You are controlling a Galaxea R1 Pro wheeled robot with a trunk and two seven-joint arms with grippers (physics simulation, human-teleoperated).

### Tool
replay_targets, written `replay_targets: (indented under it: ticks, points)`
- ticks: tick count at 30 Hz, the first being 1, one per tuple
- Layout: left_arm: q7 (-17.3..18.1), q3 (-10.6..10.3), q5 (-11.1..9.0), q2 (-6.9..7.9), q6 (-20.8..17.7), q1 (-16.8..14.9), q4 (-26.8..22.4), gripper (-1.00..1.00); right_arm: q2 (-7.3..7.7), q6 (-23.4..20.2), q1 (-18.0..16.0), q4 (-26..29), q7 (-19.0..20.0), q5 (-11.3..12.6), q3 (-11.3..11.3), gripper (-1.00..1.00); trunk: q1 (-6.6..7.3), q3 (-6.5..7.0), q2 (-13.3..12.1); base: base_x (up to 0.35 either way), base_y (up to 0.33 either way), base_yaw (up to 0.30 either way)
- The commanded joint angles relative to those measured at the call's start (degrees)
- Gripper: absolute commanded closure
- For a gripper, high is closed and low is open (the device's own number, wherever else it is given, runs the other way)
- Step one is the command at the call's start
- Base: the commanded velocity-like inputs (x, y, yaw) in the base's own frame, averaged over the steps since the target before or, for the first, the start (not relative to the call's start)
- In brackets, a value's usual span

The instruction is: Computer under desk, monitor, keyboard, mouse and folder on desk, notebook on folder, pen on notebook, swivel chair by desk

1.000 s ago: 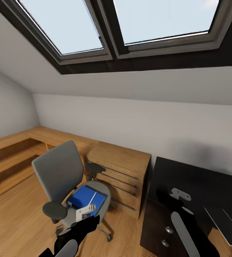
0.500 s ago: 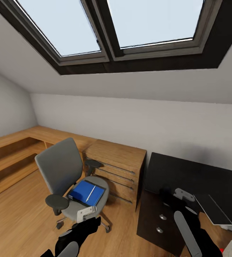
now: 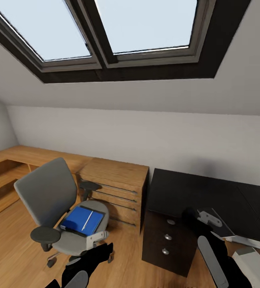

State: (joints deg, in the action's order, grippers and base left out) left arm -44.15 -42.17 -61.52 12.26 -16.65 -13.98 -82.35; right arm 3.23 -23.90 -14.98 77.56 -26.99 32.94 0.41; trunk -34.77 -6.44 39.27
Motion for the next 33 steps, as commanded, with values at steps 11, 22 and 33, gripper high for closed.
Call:
replay_targets:
  ticks: [11, 22, 33]
  points:
    - [-0.38, -0.11, -0.32, 0.05, -0.13, -0.08, -0.10, -1.00, -0.07, -0.09, -0.05, -0.05, -0.51, 0.63, -2.45, 1.00, -0.02, -0.11, 0.09, 0.000, 0.000, -0.289]
    - [0.22, -0.02, -0.07, -0.11, -0.14, -0.08, 6.05, -1.00, 0.01, -0.15, -0.05, -1.06, -0.43, 0.63, -5.82, 1.00, -0.02, -0.11, 0.09, 0.000, 0.000, -0.297]
    - [0.20, -0.18, -0.09, -0.13, -0.14, -0.08, 6.06, -1.00, 0.02, -0.18, -0.05, -1.18, -0.43, 0.63, -7.23, 1.00, -0.02, -0.11, 0.09, 0.000, 0.000, -0.298]
